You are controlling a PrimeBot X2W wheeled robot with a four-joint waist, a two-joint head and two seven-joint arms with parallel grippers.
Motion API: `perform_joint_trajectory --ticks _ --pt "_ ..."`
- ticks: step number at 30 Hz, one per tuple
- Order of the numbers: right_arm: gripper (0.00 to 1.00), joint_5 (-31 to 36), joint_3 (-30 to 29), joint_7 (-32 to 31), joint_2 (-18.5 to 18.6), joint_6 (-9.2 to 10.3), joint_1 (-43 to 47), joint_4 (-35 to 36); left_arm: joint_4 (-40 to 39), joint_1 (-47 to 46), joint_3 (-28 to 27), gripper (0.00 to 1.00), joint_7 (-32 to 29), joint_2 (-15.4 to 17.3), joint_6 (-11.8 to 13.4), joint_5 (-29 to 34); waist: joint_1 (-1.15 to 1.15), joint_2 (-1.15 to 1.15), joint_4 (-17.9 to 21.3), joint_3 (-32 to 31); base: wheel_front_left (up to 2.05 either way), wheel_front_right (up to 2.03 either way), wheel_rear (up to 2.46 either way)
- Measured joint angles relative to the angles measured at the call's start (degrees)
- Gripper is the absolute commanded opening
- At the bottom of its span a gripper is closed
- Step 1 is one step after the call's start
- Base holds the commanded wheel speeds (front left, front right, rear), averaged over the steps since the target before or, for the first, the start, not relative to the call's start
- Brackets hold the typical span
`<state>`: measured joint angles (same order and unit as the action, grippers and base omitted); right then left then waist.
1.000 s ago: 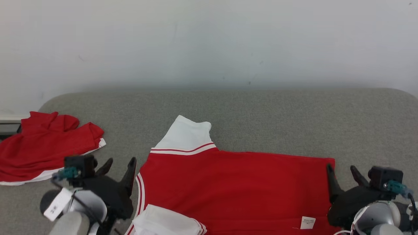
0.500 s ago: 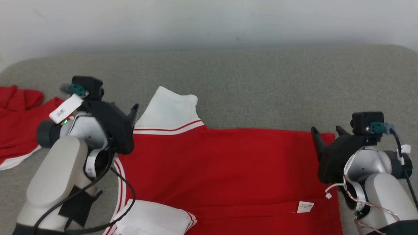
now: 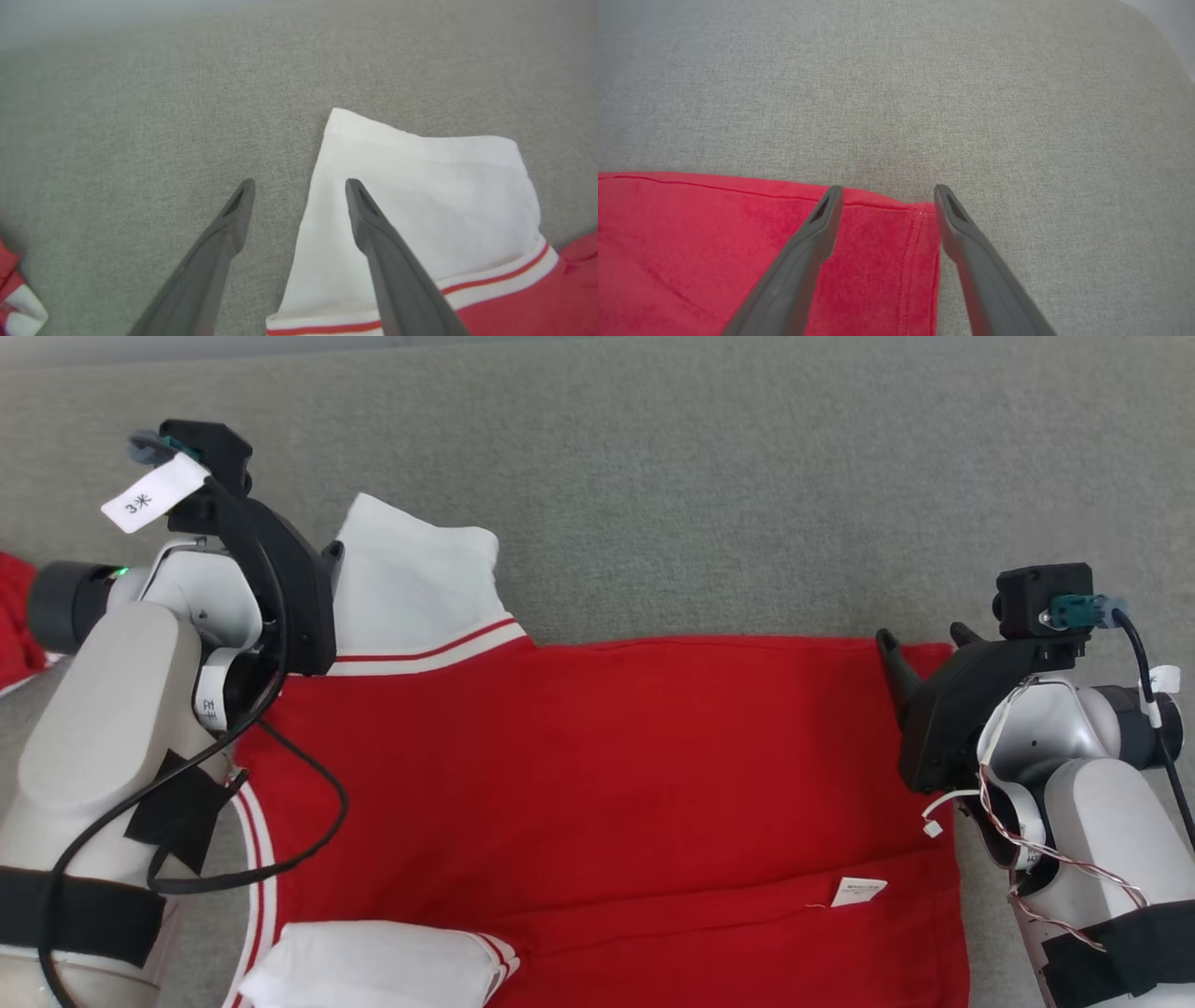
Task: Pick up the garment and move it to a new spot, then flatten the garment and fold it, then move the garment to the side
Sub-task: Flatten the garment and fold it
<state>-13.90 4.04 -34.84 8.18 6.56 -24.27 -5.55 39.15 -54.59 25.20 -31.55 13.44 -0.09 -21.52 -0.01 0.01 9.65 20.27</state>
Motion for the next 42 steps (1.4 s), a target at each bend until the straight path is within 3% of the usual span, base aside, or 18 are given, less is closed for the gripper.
perform_joint_trajectory --ticks 14,16,17,18,19,20,36,37,39,42 --pt "1.0 0.8 -0.1 -1.5 0.2 0.05 -1.2 1.8 7.2 -4.9 1.1 0.97 1.5 -0.5 -1.0 1.9 0.01 -0.01 4.0 4.3 0.0 0.0 0.0" --pt "1.0 0.8 -0.1 -1.8 0.2 0.07 -1.2 1.9 8.1 -5.6 1.2 0.76 2.1 -0.8 -1.0 1.9 0.01 -0.01 4.1 4.5 0.0 0.0 0.0" --pt "1.0 0.8 -0.1 -2.0 0.2 0.07 -1.2 1.9 8.3 -5.7 1.2 0.44 2.4 -0.9 -1.0 2.0 0.01 -0.01 4.1 4.6 0.0 0.0 0.0" --pt "1.0 0.8 -0.1 -2.0 0.2 0.07 -1.2 2.0 8.6 -5.8 1.3 0.36 2.5 -0.9 -1.0 2.1 0.01 -0.01 4.1 4.6 0.0 0.0 0.0" --pt "1.0 0.8 -0.1 -2.1 0.2 0.07 -1.2 2.0 8.9 -5.9 1.4 0.05 2.9 -1.0 -1.1 2.3 0.01 -0.01 4.2 4.7 0.0 0.0 0.0" --pt "1.0 0.8 -0.2 -2.3 0.2 0.07 -1.2 2.1 9.4 -6.1 1.4 0.0 3.0 -1.0 -1.5 2.3 0.01 -0.01 4.1 4.8 0.0 0.0 0.0" --pt "1.0 1.3 -0.9 -5.1 0.8 0.09 -1.2 1.5 14.5 -9.4 2.1 0.0 5.9 -3.1 -3.0 2.4 0.02 -0.01 3.1 5.0 0.0 0.0 0.0" --pt "0.95 1.3 -1.1 -5.5 0.8 0.09 -1.3 1.0 14.9 -9.4 2.1 0.0 6.0 -3.2 -3.0 2.4 0.02 -0.01 3.1 5.0 0.0 0.0 0.0" --pt "0.69 0.9 -1.6 -5.7 0.8 0.19 -1.6 -0.1 15.4 -9.4 2.1 0.0 6.5 -3.5 -3.0 2.4 0.02 -0.01 3.0 5.0 0.0 0.0 0.0" --pt "0.56 0.3 -2.0 -6.0 0.8 0.24 -2.6 -1.4 16.0 -9.7 2.2 0.0 7.1 -4.0 -3.0 2.4 0.02 -0.01 2.7 5.0 0.0 0.0 0.0"
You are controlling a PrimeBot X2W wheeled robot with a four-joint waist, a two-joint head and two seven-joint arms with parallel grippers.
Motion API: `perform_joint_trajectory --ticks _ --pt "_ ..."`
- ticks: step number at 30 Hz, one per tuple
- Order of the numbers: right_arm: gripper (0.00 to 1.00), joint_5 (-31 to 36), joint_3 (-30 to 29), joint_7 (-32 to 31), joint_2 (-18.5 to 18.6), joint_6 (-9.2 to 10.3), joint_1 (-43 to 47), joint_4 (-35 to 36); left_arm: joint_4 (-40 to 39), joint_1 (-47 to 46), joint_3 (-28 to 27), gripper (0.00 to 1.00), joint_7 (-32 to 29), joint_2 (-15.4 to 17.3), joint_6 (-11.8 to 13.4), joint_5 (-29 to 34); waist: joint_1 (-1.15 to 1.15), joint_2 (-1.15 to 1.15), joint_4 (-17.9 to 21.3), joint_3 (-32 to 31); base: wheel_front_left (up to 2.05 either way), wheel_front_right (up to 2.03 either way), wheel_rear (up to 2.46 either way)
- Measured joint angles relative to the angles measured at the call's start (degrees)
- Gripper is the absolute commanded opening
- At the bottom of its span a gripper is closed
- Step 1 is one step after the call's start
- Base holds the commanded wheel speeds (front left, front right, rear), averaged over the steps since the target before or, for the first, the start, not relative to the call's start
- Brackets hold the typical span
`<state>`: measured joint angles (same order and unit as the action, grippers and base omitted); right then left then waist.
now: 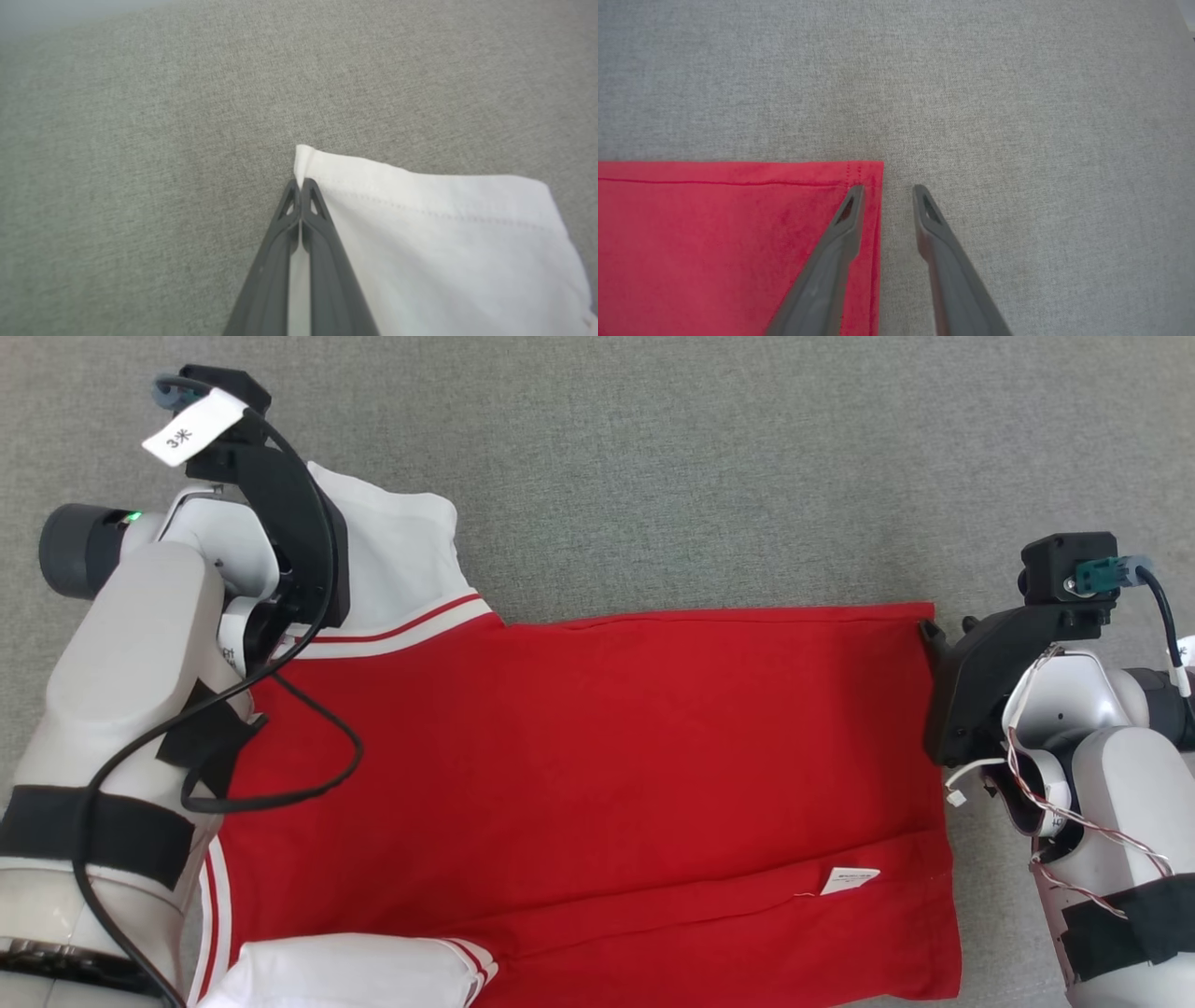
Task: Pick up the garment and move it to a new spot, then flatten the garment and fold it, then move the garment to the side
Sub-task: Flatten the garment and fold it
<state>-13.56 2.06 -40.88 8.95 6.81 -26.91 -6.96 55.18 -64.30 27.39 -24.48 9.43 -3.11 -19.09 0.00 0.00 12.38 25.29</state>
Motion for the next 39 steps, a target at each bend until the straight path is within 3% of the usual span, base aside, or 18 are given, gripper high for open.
perform_joint_trajectory --ticks 1,3,5,6,7,8,10,11,12,14,15,17,20,24,28,29,30,39 --pt "0.52 0.0 -0.1 0.0 0.0 0.0 -0.1 -0.2 0.2 -0.2 0.1 0.0 0.1 -0.2 0.0 0.0 0.0 0.0 -0.1 0.1 0.0 0.0 0.0" --pt "0.53 0.0 0.0 0.0 -0.2 0.0 -0.6 -0.7 1.0 -0.7 0.2 0.0 0.4 -0.3 -0.4 0.0 0.0 0.0 -0.3 0.1 0.0 0.0 0.0" --pt "0.61 -0.4 0.2 0.0 -0.6 0.0 -0.9 -1.0 1.5 -0.7 0.3 0.0 1.1 -0.5 -0.5 0.0 0.0 0.0 -0.5 0.2 0.0 0.0 0.0" --pt "0.69 -0.5 0.3 0.0 -0.7 -0.01 -0.9 -1.3 1.7 -0.8 0.3 0.0 1.2 -0.5 -0.5 0.0 0.0 0.0 -0.5 0.2 0.0 0.0 0.0" --pt "0.94 -0.5 0.3 0.0 -0.8 -0.01 -0.9 -1.6 1.9 -0.9 0.4 0.0 1.3 -0.5 -0.5 0.0 0.0 0.0 -0.6 0.2 0.0 0.0 0.0" --pt "1.0 -0.5 0.3 0.0 -0.8 -0.01 -0.9 -1.9 2.1 -1.0 0.5 0.0 1.4 -0.6 -0.5 0.0 0.0 0.0 -0.6 0.2 0.0 0.0 0.0" --pt "1.0 -1.2 0.2 0.0 -1.0 -0.09 -1.1 -2.4 2.7 -1.2 0.6 0.0 1.9 -0.8 -0.5 0.0 0.0 0.0 -0.7 0.2 0.0 0.0 0.0" --pt "0.96 -2.0 0.1 -0.1 -1.3 -0.1 -1.4 -2.6 2.9 -1.5 0.7 0.0 1.9 -0.9 -0.7 0.0 0.0 0.0 -0.8 0.3 0.0 0.0 0.0" --pt "0.85 -2.7 0.0 -0.1 -1.7 -0.12 -1.9 -2.8 3.1 -1.8 0.7 0.0 1.9 -0.9 -1.0 0.0 0.0 0.0 -0.9 0.3 0.0 0.0 0.0" --pt "0.8 -3.0 0.0 -0.1 -2.1 -0.26 -2.2 -3.4 3.4 -1.9 0.7 0.0 2.4 -1.1 -1.0 0.0 0.0 0.0 -1.0 0.3 0.0 0.0 0.0" --pt "0.64 -3.0 0.0 0.0 -2.1 -0.26 -2.2 -3.8 3.6 -1.9 0.7 0.0 2.4 -1.1 -1.0 0.0 0.0 0.0 -1.0 0.3 0.0 0.0 0.0" --pt "0.49 -3.1 0.0 0.0 -2.1 -0.27 -2.3 -4.1 3.9 -2.0 0.7 0.0 2.9 -1.3 -1.0 0.0 0.0 0.0 -1.1 0.4 0.0 0.0 0.0" --pt "0.4 -3.1 0.0 0.0 -2.1 -0.27 -2.9 -4.5 4.7 -2.1 0.7 0.0 3.3 -1.5 -1.0 0.0 0.0 0.0 -1.3 0.4 0.0 0.0 0.0" --pt "0.2 -3.0 0.1 0.5 -2.0 -0.35 -3.0 -5.0 5.3 -2.4 0.8 0.0 3.8 -1.7 -1.4 0.0 0.0 0.0 -1.4 0.4 0.0 0.0 0.0" --pt "0.16 -3.0 0.1 1.2 -1.9 -0.74 -3.1 -5.6 6.0 -2.9 0.8 0.0 4.9 -2.1 -1.5 0.0 0.0 0.0 -1.4 0.2 0.0 0.0 0.0" --pt "0.12 -3.0 0.0 1.7 -1.9 -0.75 -3.1 -5.8 6.2 -3.0 0.8 0.0 5.3 -2.2 -1.5 0.0 0.0 0.0 -1.4 0.1 0.0 0.0 0.0" --pt "0.01 -3.0 0.0 2.1 -1.9 -0.75 -3.2 -6.0 6.4 -3.0 0.8 0.0 5.7 -2.3 -1.5 0.0 0.0 0.0 -1.4 -0.1 0.0 0.0 0.0" --pt "0.0 -2.8 -1.2 5.0 -1.7 -0.74 -3.4 -7.6 7.2 -3.4 0.3 0.0 10.4 -2.6 -1.5 -0.2 0.0 0.0 -2.0 -2.5 0.0 0.0 0.0"
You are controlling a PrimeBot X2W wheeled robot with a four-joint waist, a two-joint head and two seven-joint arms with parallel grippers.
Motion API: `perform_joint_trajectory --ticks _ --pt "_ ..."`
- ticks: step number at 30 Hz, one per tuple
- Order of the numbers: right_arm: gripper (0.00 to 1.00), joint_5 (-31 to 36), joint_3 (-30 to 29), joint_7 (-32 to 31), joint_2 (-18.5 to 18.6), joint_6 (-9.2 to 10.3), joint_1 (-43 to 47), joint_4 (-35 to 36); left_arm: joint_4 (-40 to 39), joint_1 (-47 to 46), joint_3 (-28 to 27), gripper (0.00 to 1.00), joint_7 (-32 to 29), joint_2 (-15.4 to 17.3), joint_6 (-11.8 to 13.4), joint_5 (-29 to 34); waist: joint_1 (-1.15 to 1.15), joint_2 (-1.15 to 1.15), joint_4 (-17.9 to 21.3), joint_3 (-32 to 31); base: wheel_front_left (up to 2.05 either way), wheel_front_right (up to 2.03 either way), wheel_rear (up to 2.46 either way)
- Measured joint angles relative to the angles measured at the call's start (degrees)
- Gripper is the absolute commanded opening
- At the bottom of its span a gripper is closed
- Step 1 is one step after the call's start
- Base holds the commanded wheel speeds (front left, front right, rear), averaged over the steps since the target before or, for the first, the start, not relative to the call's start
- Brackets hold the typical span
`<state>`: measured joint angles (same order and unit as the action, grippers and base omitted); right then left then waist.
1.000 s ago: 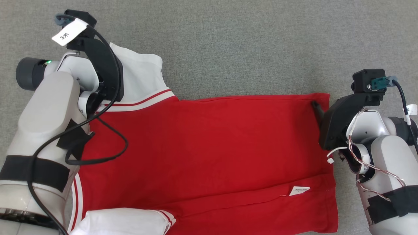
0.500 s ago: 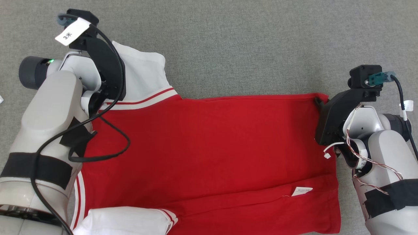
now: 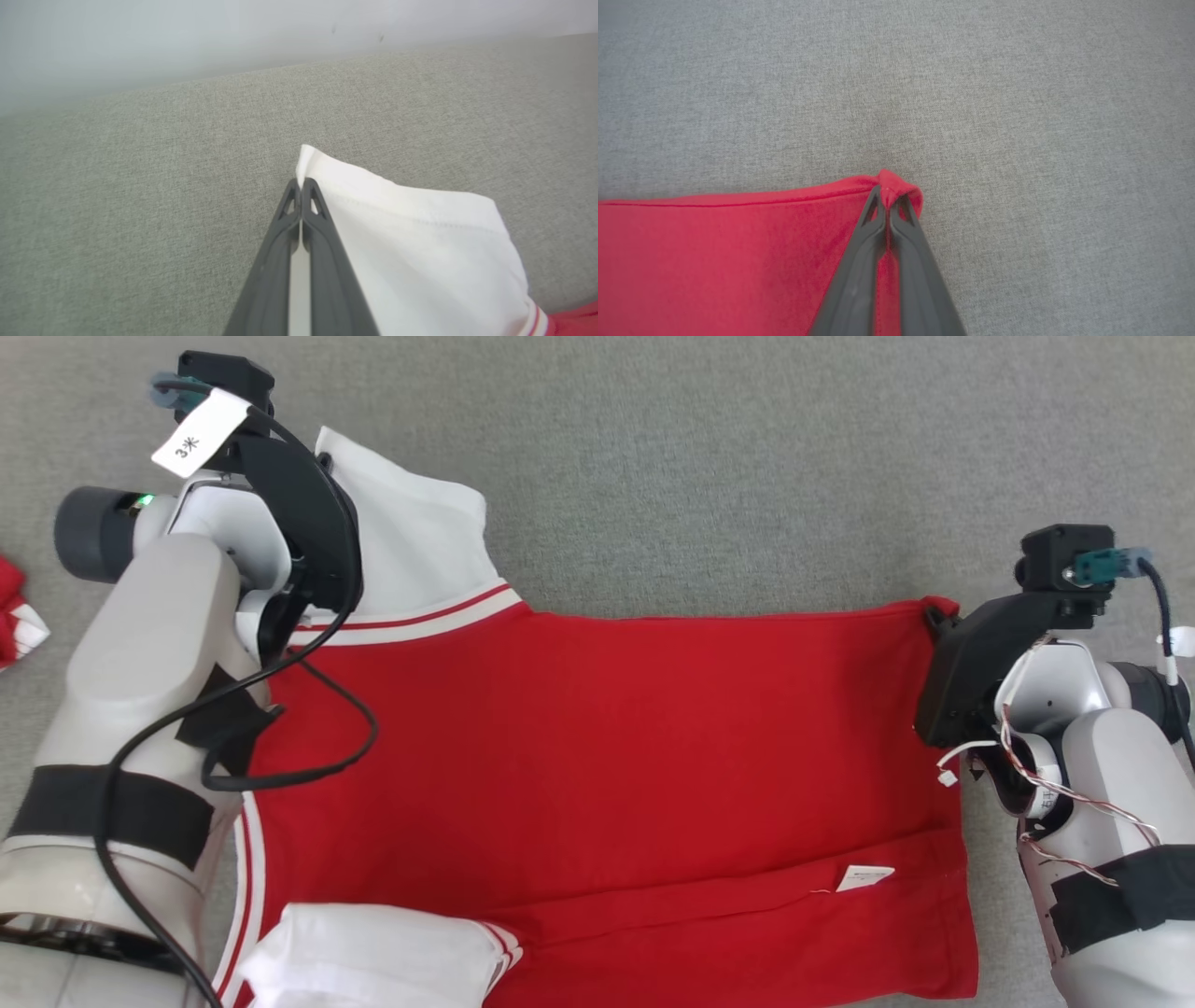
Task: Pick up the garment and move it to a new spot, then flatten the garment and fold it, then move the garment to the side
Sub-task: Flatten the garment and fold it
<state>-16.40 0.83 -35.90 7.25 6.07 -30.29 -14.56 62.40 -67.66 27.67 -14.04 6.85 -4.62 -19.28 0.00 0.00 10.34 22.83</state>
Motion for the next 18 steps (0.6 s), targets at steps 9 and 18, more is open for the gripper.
perform_joint_trajectory --ticks 9,18 --pt "0.0 -2.9 -2.4 1.7 0.3 -1.12 5.4 1.7 -1.9 5.5 -0.5 0.0 8.3 -1.5 -1.5 -1.5 0.0 0.0 -1.6 -3.5 0.0 0.0 0.0" --pt "0.0 -3.3 -4.8 2.4 2.9 -2.14 14.0 3.5 -9.1 20.0 0.0 0.0 18.0 -3.7 -2.4 -5.0 0.01 0.0 -4.2 -9.0 0.0 0.0 0.0"
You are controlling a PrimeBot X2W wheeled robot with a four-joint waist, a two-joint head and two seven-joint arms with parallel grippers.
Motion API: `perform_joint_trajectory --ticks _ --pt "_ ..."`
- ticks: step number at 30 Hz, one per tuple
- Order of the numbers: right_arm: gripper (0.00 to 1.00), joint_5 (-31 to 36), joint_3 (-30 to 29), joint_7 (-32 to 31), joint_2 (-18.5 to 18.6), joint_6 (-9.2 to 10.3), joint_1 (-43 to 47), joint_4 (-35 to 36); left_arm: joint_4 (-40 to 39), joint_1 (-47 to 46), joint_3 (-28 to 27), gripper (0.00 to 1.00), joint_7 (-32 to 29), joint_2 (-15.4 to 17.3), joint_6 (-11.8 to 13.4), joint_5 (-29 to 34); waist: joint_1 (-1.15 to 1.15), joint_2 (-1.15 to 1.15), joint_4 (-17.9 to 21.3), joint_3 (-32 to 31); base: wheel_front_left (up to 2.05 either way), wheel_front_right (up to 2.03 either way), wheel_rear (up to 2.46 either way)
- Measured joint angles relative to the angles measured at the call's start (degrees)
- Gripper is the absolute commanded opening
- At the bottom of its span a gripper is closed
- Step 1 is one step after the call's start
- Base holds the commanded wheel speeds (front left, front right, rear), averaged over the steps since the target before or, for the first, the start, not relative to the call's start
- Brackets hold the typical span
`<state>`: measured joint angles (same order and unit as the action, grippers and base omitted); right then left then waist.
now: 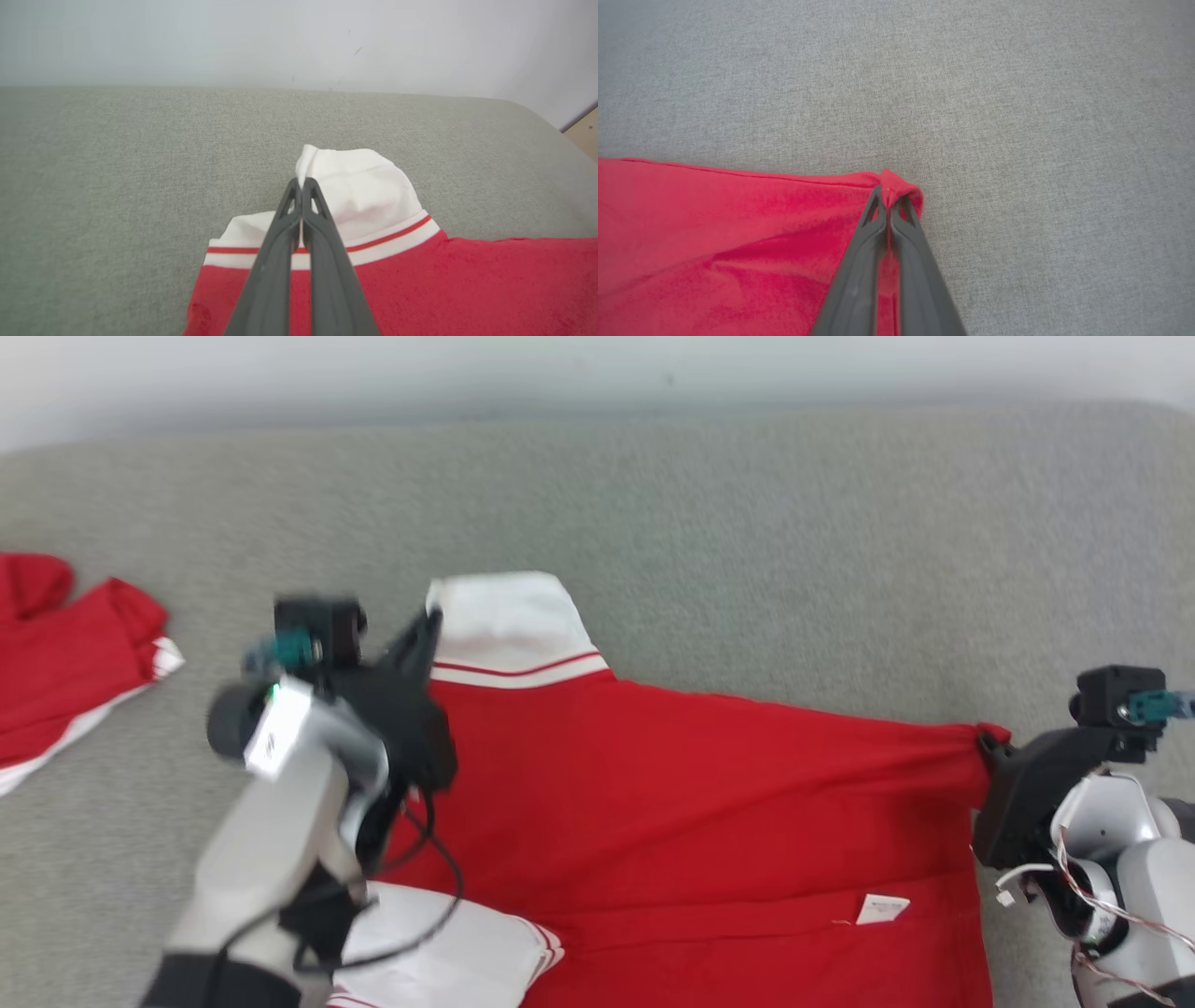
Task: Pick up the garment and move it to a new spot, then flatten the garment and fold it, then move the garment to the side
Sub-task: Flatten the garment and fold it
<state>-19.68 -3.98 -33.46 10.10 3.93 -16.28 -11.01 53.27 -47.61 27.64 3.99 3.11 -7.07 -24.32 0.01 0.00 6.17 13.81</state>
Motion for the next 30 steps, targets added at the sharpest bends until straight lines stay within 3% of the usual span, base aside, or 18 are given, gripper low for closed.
perform_joint_trajectory --ticks 4,15,30 --pt "0.0 -0.3 -0.8 0.7 0.6 -0.22 1.1 0.4 -2.5 4.8 0.6 0.0 1.8 0.1 0.0 -1.4 0.01 0.0 -1.5 -2.8 0.0 0.0 0.0" --pt "0.0 -0.6 -0.6 1.7 -1.4 0.12 -1.3 -1.7 -7.5 5.2 0.1 0.0 3.4 0.6 0.0 -1.8 0.0 -0.01 -5.5 -7.7 0.0 0.0 0.0" --pt "0.0 0.2 0.0 1.7 0.1 0.44 -1.7 -4.4 -13.6 9.2 0.5 0.0 2.6 2.0 0.6 -1.9 -0.01 0.0 -6.8 -8.1 0.0 0.0 0.0"
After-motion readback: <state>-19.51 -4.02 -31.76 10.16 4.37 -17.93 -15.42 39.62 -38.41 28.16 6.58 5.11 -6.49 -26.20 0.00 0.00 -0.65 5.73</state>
